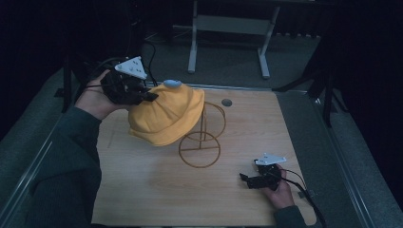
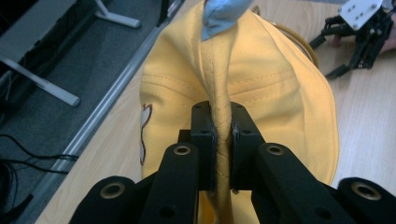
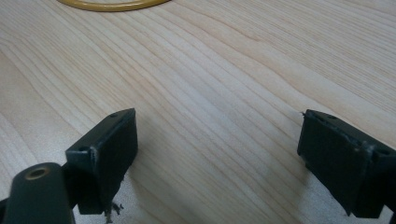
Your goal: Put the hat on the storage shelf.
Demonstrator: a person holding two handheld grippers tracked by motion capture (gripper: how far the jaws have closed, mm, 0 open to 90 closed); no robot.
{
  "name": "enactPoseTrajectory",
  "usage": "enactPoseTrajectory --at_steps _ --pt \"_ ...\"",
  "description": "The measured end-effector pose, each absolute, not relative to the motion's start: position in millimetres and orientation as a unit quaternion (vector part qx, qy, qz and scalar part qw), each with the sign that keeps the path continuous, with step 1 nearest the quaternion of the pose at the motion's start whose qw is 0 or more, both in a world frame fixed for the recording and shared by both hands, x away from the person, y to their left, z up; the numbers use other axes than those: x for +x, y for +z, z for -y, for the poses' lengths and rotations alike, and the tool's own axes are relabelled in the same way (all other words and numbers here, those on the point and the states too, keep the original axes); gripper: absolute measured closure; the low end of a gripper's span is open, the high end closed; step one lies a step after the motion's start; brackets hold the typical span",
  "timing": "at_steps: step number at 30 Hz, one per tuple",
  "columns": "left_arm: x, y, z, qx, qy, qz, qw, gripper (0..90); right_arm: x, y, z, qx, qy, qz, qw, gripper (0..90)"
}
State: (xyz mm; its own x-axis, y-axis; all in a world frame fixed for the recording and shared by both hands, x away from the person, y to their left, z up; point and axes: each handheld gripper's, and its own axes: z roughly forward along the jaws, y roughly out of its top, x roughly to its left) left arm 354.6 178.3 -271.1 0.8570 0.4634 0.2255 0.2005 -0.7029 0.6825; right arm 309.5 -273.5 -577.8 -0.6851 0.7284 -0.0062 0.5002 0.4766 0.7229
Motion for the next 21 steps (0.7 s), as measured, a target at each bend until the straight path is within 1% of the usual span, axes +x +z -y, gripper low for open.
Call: enactPoseTrajectory --at_steps 4,11,13,14,21 --pt "357.4 -268.7 -171.9 0.902 0.195 -0.182 0.34 83.3 309.6 -577.8 273.6 0.364 0.359 -0.845 0.159 12.0" --pt "368.8 -272.0 -143.5 0.908 0.185 -0.166 0.338 83.2 309.4 -577.6 273.5 0.364 0.359 -0.845 0.158 12.0" --pt "368.8 -272.0 -143.5 0.908 0.185 -0.166 0.338 83.2 309.4 -577.6 273.5 0.364 0.359 -0.845 0.158 12.0" --pt "376.4 -279.1 -126.4 0.91 0.181 -0.165 0.336 83.1 309.4 -577.6 273.5 0.364 0.359 -0.844 0.158 12.0" --pt "385.0 -289.7 -93.4 0.913 0.178 -0.152 0.334 81.9 309.4 -577.6 273.5 0.364 0.359 -0.845 0.158 11.9"
